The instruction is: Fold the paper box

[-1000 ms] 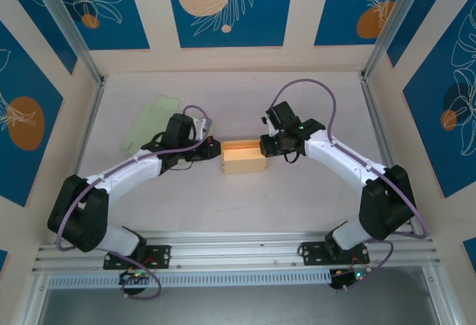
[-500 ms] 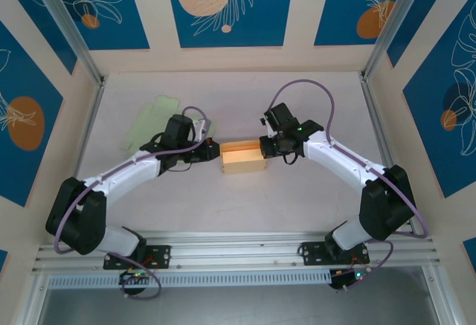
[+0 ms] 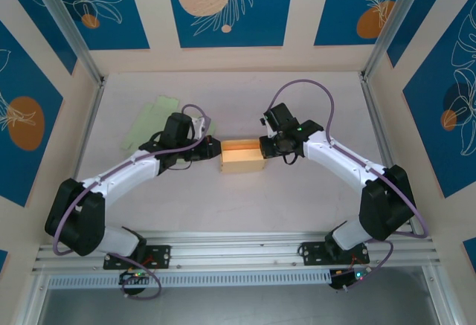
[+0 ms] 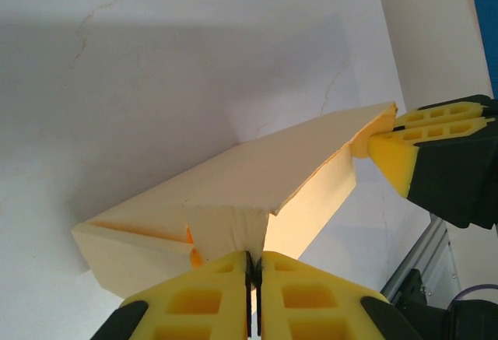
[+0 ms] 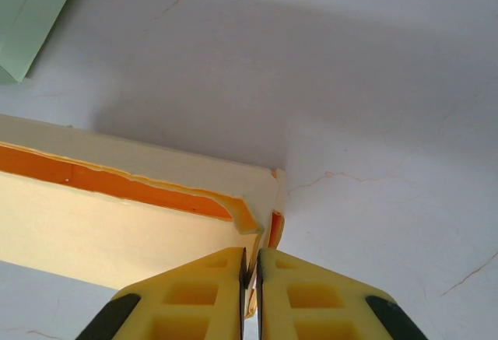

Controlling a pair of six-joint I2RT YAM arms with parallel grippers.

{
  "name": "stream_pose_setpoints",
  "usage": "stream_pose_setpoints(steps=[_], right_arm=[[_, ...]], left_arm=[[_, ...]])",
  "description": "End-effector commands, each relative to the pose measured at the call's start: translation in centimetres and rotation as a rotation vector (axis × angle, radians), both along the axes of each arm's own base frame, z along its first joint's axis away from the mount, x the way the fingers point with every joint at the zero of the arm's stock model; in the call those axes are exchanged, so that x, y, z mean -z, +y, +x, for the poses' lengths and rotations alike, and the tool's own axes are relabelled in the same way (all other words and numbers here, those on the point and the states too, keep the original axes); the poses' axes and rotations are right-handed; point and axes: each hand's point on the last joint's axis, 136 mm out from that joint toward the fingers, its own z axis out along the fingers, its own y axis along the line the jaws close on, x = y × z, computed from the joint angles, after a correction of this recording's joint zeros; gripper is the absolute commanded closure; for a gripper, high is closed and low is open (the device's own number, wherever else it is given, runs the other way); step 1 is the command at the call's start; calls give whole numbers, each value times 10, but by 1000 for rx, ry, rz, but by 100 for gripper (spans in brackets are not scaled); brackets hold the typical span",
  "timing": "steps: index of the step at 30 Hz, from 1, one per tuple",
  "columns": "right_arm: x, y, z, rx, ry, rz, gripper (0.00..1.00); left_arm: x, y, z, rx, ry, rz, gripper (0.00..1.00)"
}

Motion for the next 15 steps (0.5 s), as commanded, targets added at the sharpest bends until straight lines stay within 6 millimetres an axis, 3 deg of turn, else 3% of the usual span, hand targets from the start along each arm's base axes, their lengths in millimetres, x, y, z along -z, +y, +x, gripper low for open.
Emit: stream_pose_setpoints(steps=[1, 6, 15], right_arm=[[5, 3, -2, -19, 5, -4, 86], [4, 3, -2, -18, 2, -7, 86], [8, 1, -4, -12, 10, -14, 86]], left_arm=[[-24, -12, 6, 29, -40, -74, 89], [-16, -9, 3, 30, -30, -47, 90], [21, 11, -9, 27, 14, 97, 95]])
